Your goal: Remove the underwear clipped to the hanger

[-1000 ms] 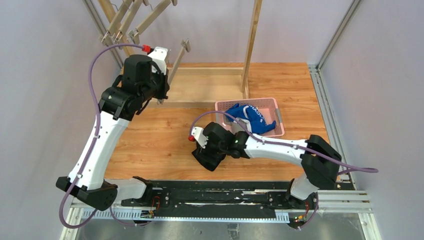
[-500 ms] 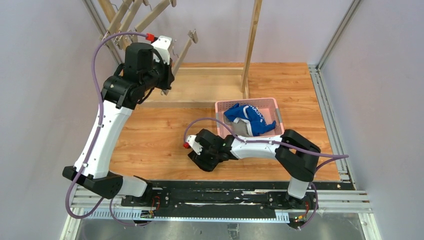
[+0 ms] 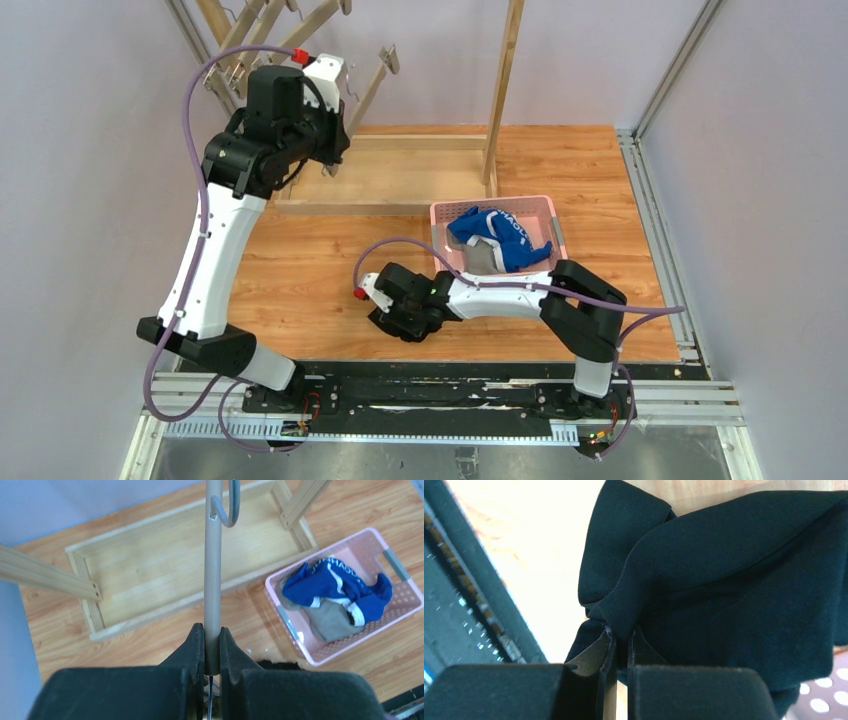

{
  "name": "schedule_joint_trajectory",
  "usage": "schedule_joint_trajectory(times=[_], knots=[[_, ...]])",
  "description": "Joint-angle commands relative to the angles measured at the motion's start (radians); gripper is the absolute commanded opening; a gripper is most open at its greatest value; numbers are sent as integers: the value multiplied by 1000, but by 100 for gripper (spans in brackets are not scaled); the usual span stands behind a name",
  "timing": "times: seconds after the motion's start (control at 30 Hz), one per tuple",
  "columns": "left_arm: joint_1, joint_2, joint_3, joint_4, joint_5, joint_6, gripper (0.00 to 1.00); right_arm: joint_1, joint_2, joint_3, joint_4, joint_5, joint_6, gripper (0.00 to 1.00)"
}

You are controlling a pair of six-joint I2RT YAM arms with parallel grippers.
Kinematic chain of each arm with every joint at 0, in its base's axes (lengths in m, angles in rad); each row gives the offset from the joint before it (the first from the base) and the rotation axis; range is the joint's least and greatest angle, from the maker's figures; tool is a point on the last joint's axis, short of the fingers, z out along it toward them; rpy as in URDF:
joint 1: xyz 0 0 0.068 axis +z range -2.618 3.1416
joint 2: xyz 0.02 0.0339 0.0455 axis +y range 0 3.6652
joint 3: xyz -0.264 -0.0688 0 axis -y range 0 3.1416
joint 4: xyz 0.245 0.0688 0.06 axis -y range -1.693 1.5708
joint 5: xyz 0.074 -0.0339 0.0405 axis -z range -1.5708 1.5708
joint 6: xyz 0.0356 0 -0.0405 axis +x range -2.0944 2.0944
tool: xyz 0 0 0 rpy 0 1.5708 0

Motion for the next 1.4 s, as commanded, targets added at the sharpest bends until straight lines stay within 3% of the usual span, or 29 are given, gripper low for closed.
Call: schedule_joint_trajectory(times=[0.0, 0.17, 0.33, 0.47, 0.93, 1.37], knots=[[22, 69, 182, -32, 56, 28, 0, 45, -128, 6, -119, 61, 0, 1], [35, 135, 315, -47, 104, 9, 0, 45, -285, 75, -157, 123, -36, 1], [40, 176, 383, -47, 144, 6, 0, 39, -396, 145, -173, 314, -118, 1], [42, 191, 396, -42, 156, 8, 0, -45, -446, 176, -159, 404, -160, 1], [42, 189, 361, -16, 171, 14, 0, -423, -548, 171, -49, 322, -169, 1], [42, 207, 338, 4, 173, 14, 0, -492, -635, 76, -99, 260, -106, 0]])
